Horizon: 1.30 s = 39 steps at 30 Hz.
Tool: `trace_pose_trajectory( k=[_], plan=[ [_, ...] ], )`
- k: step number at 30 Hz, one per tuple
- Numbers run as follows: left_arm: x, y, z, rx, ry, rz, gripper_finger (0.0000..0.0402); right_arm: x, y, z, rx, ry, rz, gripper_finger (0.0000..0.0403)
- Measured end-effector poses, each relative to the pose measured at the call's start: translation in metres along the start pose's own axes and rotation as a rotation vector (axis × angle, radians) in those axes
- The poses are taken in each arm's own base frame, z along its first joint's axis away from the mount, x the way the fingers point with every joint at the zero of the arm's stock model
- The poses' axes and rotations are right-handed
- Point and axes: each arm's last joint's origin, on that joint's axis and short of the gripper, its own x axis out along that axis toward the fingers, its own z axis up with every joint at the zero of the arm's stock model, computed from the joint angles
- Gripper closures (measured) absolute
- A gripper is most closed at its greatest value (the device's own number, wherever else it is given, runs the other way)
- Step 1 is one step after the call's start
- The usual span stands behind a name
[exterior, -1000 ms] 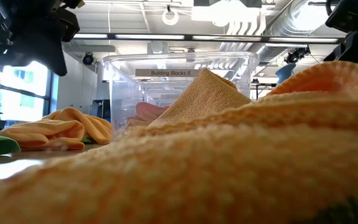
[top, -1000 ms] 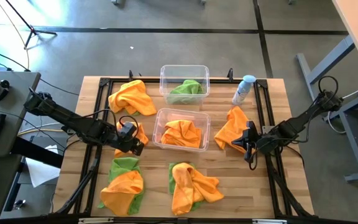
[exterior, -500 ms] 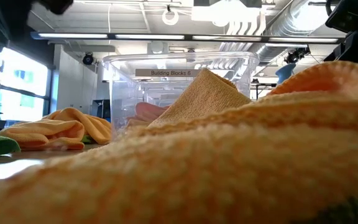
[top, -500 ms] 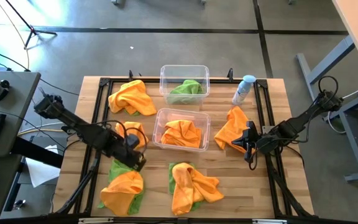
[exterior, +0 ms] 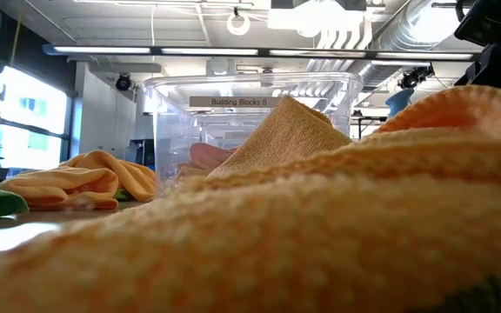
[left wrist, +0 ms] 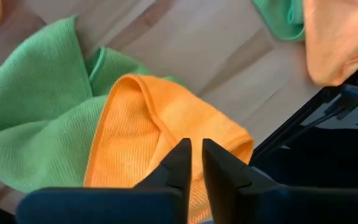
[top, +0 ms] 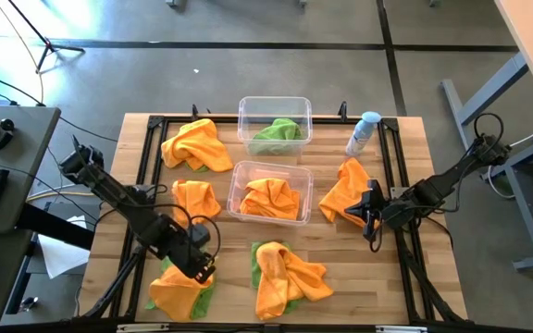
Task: Sort microfiber towel by color & place in baskets
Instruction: Put the orange microfiber towel into the bottom transparent bin
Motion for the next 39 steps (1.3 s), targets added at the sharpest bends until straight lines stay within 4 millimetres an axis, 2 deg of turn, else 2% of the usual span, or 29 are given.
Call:
trace_pose_trajectory(
  k=[6,11,18,24,30,39],
  plan=[
    [0.005,-0.001,-0.005,-0.065,0.024,0.017,0.0300,0.000,-0.001,0.001,0.017,-0.030,-0.043,0.0402],
    [0.004,-0.001,-0.013,-0.151,0.198,0.030,0.0263,0.000,-0.001,0.001,0.029,-0.030,-0.039,0.0402],
    [0.002,0.001,-0.048,-0.232,0.242,0.069,0.0263,0.000,-0.001,0.001,0.049,-0.030,-0.037,0.0402],
    [0.001,0.007,-0.073,-0.227,0.171,0.070,0.0263,0.000,-0.001,0.001,0.051,-0.028,-0.036,0.0402],
    [0.014,0.013,-0.079,-0.179,0.109,0.190,0.0264,0.000,-0.001,0.001,0.051,-0.028,-0.036,0.0402],
    [0.046,0.006,-0.084,-0.142,0.125,0.263,0.0273,0.000,-0.001,0.001,0.051,-0.028,-0.036,0.0402]
  ],
)
